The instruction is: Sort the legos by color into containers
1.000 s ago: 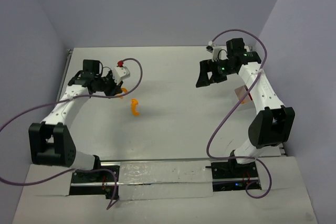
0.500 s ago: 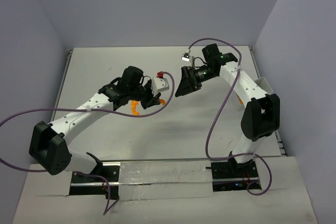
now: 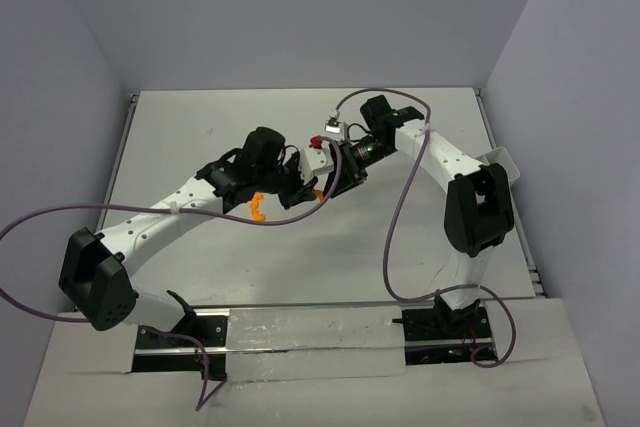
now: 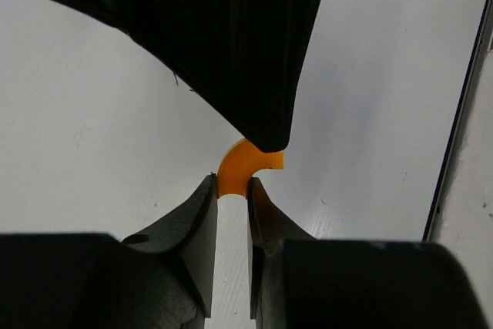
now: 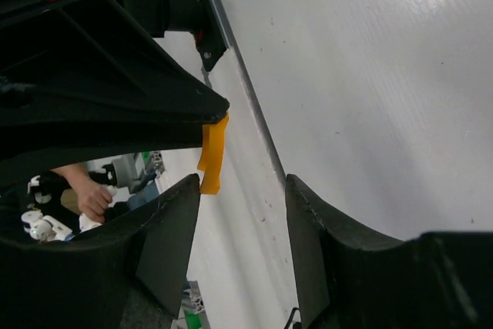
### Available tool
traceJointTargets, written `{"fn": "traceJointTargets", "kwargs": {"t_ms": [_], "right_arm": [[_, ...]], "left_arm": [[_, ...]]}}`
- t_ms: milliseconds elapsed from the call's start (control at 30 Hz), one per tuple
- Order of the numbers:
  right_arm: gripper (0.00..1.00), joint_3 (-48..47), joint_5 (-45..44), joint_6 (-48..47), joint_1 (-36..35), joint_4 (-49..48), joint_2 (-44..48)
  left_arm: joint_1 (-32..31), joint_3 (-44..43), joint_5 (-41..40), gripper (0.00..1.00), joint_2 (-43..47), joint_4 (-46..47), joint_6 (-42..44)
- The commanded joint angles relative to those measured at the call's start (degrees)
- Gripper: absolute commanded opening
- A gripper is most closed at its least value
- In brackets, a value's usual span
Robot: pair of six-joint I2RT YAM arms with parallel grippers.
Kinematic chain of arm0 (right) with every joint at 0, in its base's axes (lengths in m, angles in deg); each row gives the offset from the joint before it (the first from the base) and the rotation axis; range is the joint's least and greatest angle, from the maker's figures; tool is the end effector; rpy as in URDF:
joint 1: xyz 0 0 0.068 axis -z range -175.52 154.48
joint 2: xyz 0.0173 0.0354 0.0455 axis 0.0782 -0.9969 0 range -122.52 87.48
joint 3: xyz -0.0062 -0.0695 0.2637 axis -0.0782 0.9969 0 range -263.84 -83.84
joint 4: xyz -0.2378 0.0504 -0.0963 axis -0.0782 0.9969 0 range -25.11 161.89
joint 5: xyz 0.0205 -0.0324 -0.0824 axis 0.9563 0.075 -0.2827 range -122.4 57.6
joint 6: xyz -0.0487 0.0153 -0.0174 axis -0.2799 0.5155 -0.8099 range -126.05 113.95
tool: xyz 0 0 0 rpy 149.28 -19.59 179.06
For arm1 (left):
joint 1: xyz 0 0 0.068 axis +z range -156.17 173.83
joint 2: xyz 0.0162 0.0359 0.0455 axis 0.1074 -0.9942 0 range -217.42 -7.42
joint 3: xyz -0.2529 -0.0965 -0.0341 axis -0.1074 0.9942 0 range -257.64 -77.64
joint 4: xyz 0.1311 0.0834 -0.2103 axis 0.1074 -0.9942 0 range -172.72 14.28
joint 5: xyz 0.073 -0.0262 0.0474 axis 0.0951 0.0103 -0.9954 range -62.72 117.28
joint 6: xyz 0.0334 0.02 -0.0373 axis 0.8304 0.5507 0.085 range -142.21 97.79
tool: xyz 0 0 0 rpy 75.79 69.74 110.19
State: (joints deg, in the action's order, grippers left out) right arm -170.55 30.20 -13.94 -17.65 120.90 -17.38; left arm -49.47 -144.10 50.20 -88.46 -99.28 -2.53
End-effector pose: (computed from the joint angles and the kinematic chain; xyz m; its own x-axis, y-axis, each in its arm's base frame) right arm 0.3251 0.1664 0.2624 -0.8281 -0.4050 -0.3877 -0.5165 0.2820 0.8085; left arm 0.2198 -0.2261 0.3047 -0.1355 0.5540 -0.8214 0.9561 0.2906 0.0383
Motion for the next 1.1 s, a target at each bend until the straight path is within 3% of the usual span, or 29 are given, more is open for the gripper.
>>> {"fn": "traceJointTargets", "kwargs": {"t_ms": [0, 333, 500, 533, 633, 733, 767, 967, 1067], "right_arm": [[0.52, -3.08, 2.56, -0.52, -1.23, 0.39, -0.52], [0.34, -2.59, 4.66, -1.61, -1.66, 1.13, -0.53], [0.01, -2.42, 4.31, -1.69, -1.60, 1.55, -0.79], [0.00, -2.41, 4.28, -1.85, -1.60, 1.57, -0.71], [0.00, -2.08, 3.58, -2.40, -1.42, 1.92, 0.21], [0.00, -1.62, 0.52, -2.40, -0.47, 1.92, 1.72], [0.00, -1.59, 0.27, -2.40, 0.14, 1.92, 2.12], [0.00, -1.09, -9.97, -5.57, 8.88, 4.05, 5.81], [0.00, -1.16, -22.57, -9.05, 18.00, 4.42, 9.45]], "left_arm": [[-1.40, -2.90, -0.74, 0.00, -0.69, 1.77, -0.72], [-2.40, -2.45, -2.74, 0.00, -1.11, 2.09, 0.09], [-2.40, -2.37, -4.98, 0.00, -1.04, 2.79, -0.16], [-2.40, -2.28, -5.72, 0.02, -1.04, 2.98, -0.09], [-2.40, -2.45, -8.90, 0.20, -1.06, 2.74, -0.44], [-2.13, -1.82, -12.11, 0.84, -0.40, 3.00, -1.29], [-2.06, -1.73, -12.14, 0.99, -0.18, 2.89, -1.12], [4.15, 0.22, -11.87, 0.99, 3.63, 2.11, -6.01], [9.18, 0.67, -14.62, 0.99, 5.17, 1.84, -9.61]]}}
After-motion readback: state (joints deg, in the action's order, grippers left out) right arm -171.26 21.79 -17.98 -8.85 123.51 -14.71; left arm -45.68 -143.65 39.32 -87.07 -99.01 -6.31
